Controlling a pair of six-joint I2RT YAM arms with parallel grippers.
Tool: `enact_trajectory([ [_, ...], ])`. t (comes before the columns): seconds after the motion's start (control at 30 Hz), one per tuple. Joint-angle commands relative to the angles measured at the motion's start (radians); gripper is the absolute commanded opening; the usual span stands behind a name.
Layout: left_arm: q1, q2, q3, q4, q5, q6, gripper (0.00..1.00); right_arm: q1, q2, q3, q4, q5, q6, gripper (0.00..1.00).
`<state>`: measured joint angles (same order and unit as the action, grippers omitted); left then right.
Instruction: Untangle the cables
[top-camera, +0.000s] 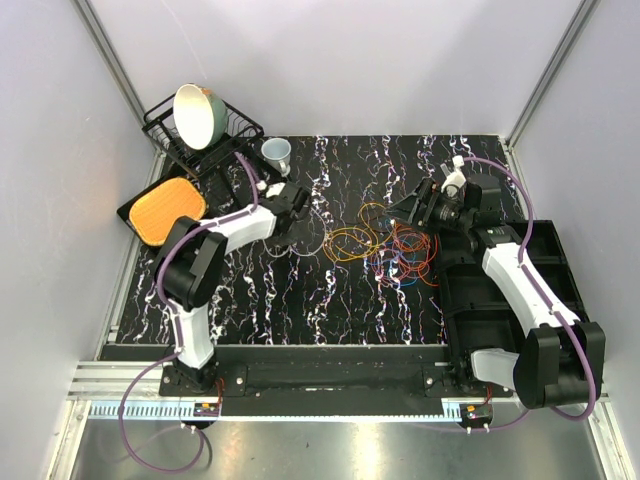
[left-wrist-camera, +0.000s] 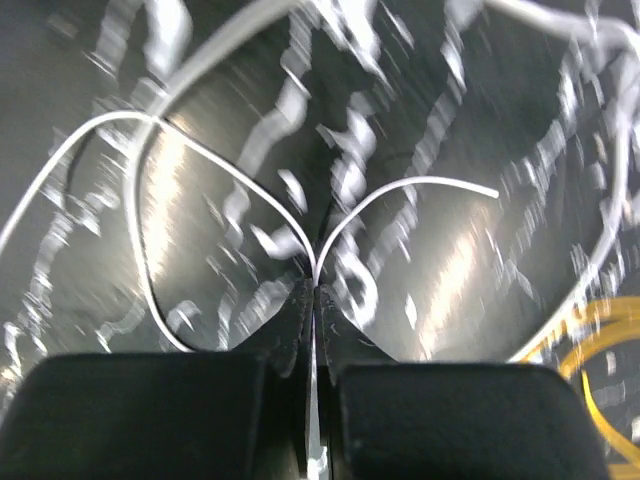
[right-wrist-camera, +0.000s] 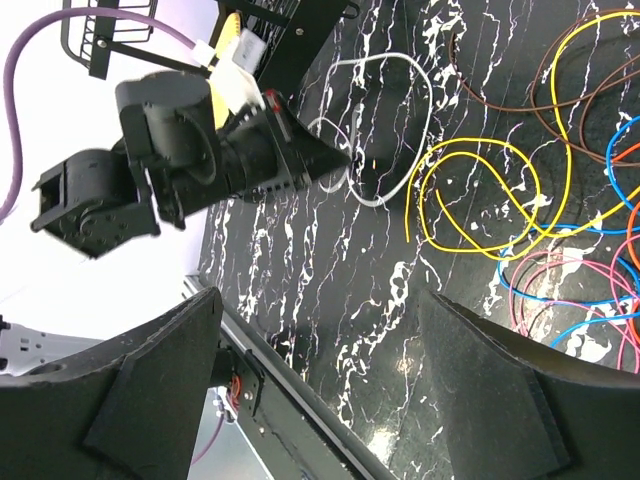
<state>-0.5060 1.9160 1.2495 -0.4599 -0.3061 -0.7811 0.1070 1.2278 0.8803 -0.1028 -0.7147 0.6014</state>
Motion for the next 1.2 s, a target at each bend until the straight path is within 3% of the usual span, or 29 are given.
enact_trajectory([
  [0.0, -0.066, -0.126, 0.048, 0.007, 0.172, 0.118, 0.0, 0.01, 0.016, 0.038, 0.025, 0.015, 0.032, 0.85],
  [0.17, -0.085, -0.219, 0.116, -0.008, 0.3, 0.178, 0.0, 0.01, 0.056, 0.075, 0.029, 0.021, 0.089, 0.85],
  [0.4, -0.1, -0.354, 0.097, -0.002, 0.467, 0.293, 0.0, 0.04, 0.105, 0.106, 0.058, 0.027, 0.13, 0.85],
  [0.63, -0.106, -0.454, 0.08, 0.017, 0.499, 0.329, 0.0, 0.15, 0.145, 0.094, 0.17, -0.009, 0.156, 0.82],
  [0.83, -0.095, -0.407, 0.243, -0.108, 0.424, 0.25, 0.0, 0.235, 0.141, 0.065, 0.198, -0.017, 0.08, 0.77],
  [1.17, -0.031, -0.331, 0.536, -0.235, 0.449, 0.125, 0.0, 0.336, 0.081, -0.067, 0.31, 0.219, -0.002, 0.77],
])
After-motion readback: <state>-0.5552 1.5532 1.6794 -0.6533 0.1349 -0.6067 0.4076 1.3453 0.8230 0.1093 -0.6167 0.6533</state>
